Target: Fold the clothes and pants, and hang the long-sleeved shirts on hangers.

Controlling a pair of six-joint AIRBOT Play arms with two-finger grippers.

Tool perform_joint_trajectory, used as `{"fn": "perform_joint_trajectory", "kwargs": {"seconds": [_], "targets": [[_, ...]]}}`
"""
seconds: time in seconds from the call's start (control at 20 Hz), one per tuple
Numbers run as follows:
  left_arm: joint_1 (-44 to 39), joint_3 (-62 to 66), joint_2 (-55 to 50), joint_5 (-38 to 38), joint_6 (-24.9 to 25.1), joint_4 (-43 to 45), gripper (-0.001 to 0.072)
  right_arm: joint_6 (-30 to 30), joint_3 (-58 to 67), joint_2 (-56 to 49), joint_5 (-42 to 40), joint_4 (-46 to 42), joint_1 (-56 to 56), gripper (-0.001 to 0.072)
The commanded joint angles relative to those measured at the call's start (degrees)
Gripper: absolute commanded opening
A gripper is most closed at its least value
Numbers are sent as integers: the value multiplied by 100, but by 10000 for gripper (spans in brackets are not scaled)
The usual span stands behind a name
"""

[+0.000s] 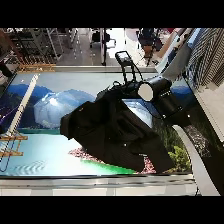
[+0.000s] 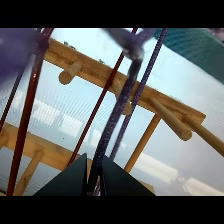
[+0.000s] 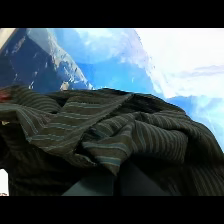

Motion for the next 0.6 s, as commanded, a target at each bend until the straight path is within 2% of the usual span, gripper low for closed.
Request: {"fn": "perform_joint_trajectory", "kwargs": {"seconds": [0.0,0.15,0.2,0.3,0.45,0.55], "targets": [[2,-4,-83,70,162,-44,71,37,2,-4,63,11,7,21],[2,-4,39,61,227,-48,65,37,2,-2,68,13,7,21],[2,-2,107,46,297,-81,21,37,2,-2,72,15,7,21],[2,-2,306,48,479,-332,21,42,2,-2,96,22,7,21],[2,-2,708,48,940,-1078,21,44,2,-2,205,162,7,21],[2,0,1058,39,1534,-1971,21,44,2,-2,293,188,7,21]]}}
